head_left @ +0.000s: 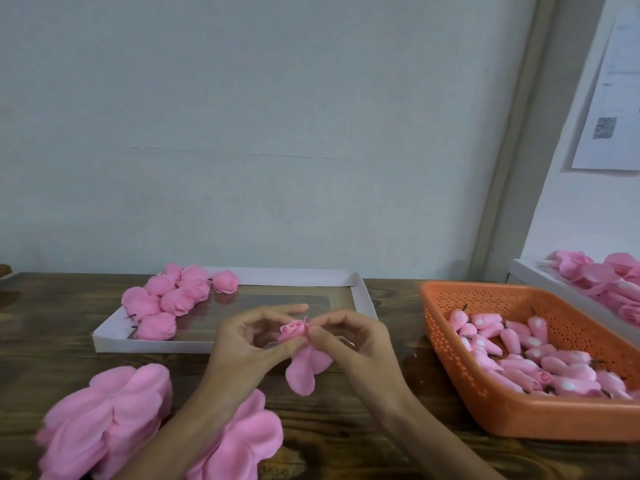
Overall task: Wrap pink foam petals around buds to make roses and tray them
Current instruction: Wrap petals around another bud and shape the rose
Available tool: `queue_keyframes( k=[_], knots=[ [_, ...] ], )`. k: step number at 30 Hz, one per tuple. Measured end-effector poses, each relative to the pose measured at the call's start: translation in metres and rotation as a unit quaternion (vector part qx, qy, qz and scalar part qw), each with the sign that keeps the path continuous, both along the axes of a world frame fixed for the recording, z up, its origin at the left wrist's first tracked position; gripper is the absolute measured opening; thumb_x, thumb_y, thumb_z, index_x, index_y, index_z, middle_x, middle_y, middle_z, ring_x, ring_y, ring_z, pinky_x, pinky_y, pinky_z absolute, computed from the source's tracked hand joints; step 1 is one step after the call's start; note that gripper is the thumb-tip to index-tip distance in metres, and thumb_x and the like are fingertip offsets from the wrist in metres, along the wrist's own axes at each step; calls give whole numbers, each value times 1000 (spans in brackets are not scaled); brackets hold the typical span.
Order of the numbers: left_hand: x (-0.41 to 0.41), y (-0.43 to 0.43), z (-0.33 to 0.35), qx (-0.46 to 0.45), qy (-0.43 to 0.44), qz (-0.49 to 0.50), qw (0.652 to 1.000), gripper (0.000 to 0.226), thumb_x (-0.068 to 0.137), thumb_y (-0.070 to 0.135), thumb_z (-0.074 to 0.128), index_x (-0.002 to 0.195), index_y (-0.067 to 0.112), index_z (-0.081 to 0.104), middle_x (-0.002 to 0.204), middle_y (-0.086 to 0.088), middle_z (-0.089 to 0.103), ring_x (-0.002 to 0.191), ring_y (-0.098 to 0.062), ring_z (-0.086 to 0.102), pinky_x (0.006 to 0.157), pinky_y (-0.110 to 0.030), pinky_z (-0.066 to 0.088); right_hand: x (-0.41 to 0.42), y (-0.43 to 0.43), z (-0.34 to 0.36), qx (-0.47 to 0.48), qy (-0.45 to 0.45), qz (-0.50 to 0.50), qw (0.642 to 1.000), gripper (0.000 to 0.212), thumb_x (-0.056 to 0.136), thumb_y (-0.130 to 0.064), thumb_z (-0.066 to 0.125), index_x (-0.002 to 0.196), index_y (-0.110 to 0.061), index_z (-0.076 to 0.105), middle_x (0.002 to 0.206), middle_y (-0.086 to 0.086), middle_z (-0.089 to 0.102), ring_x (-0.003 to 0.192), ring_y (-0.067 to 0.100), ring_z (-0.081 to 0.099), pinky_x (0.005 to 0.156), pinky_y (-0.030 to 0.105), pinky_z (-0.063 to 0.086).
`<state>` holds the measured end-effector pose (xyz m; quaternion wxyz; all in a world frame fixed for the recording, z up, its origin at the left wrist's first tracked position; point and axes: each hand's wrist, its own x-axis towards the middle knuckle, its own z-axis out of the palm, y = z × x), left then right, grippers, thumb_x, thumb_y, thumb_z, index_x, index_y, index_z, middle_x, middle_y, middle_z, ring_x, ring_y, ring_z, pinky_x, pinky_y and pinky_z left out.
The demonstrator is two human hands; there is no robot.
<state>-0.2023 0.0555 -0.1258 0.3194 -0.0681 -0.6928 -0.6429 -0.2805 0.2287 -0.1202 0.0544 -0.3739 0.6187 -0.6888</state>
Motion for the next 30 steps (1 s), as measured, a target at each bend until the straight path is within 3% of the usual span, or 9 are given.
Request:
queue_keyframes(
  k=[5,10,15,17,19,22,25,30],
  knots=[
    [1,1,4,27,-9,26,999,20,67,22,91,84,22,79,92,-9,81,85,-21,79,68,-24,61,0,0,-3,-9,2,21,1000,24,84,-4,85,105,-13,77,103,8,78,98,29,74,82,35,63],
    [0,3,3,30,-1,42,999,17,64,23,88,77,27,79,83,-4,79,77,-11,76,64,-17,57,1,-2,-3,26,17,-19,999,41,80,-15,90,116,-22,72,110,-5,77,102,18,74,87,40,63],
    [0,2,3,17,-5,43,999,21,65,22,93,79,27,79,86,-5,80,81,-14,77,66,-19,58,3,-6,-9,52,40,-65,996,32,80,-20,90,109,-23,78,101,-8,79,95,17,75,84,43,64],
    [0,2,2,24,-4,47,999,27,63,28,99,81,27,79,90,-6,80,85,-18,77,70,-22,59,5,-7,-12,52,54,-69,995,35,78,-20,92,109,-26,77,101,-12,79,96,14,75,85,37,64],
    [-1,4,-1,40,-3,46,998,28,59,34,93,82,26,79,94,-7,80,90,-21,77,72,-23,59,7,-9,-15,50,67,-72,994,38,77,-20,93,109,-28,75,103,-15,78,98,10,75,84,30,63],
    [-2,10,-2,53,-8,41,998,29,56,36,93,80,27,78,92,-5,79,89,-19,77,71,-22,59,10,-10,-18,30,63,-80,994,32,79,-23,92,105,-29,75,102,-13,79,95,9,77,78,25,63],
    [-1,6,-1,56,-16,4,998,31,58,32,92,86,26,80,101,-4,80,98,-20,77,73,-24,61,9,-8,-13,13,46,-48,998,31,80,-18,92,106,-21,76,103,-6,80,97,16,78,83,34,65],
    [2,-3,5,26,-55,-76,995,56,66,23,91,119,31,76,119,-6,78,109,-21,75,80,-26,61,6,-4,-6,24,20,27,999,34,81,-9,89,111,-11,75,114,0,80,103,22,77,93,45,63]
  ],
)
